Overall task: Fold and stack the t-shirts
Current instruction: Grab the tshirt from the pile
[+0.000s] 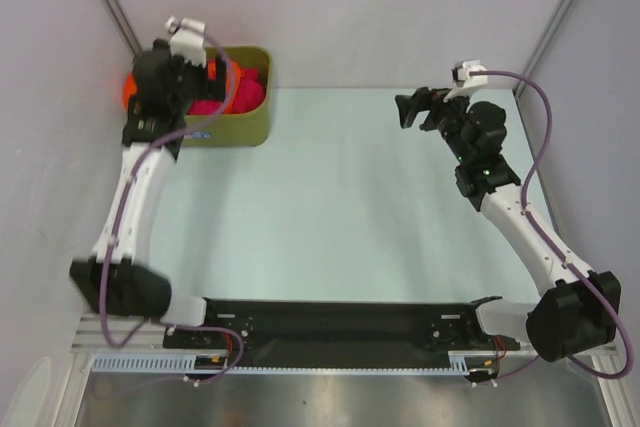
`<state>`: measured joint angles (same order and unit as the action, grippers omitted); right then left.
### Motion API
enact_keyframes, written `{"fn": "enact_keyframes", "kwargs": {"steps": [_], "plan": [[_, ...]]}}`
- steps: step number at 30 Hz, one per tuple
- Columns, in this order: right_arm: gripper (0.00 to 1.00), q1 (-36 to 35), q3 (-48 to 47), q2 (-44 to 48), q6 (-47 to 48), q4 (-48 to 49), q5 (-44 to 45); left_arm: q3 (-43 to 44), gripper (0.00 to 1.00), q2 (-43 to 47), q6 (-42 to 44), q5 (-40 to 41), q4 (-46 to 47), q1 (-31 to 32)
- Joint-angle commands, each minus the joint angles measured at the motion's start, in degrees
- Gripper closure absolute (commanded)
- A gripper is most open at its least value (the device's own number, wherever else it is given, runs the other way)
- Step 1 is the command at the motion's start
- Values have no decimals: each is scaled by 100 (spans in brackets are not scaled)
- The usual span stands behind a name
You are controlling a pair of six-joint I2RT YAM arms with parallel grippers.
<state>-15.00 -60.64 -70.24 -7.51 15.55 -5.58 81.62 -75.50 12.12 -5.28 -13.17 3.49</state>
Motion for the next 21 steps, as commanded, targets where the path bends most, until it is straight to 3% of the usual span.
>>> {"fn": "enact_keyframes", "kwargs": {"steps": [1, 3, 4, 7, 13, 15, 18, 21], "plan": [[6, -230, -299, -183, 303, -386, 250, 2302, 11, -1788, 238, 510, -1730, 21], [7, -301, -264, -244, 241, -395, 329, 3582, 18, -3202, 125, 817, -2659, 21], [7, -371, -229, -254, 232, -395, 408, 4772, 18, -4069, -7, 922, -2917, 21], [7, -450, -220, -280, 197, -500, 488, 6308, 9, -5329, -270, 1291, -3534, 3], [7, -547, -211, -245, 215, -711, 550, 5286, 6, -5510, -403, 1977, -2218, -59], [7, -574, -194, -227, 180, -799, 550, 5346, 10, -5597, -325, 2013, -2015, -76], [7, -626, -176, -201, 179, -887, 698, 5355, 34, -5668, -359, 1908, -1848, -76], [7, -661, -176, -166, 171, -983, 769, 5189, 39, -5625, -377, 1584, -1549, -76]]}}
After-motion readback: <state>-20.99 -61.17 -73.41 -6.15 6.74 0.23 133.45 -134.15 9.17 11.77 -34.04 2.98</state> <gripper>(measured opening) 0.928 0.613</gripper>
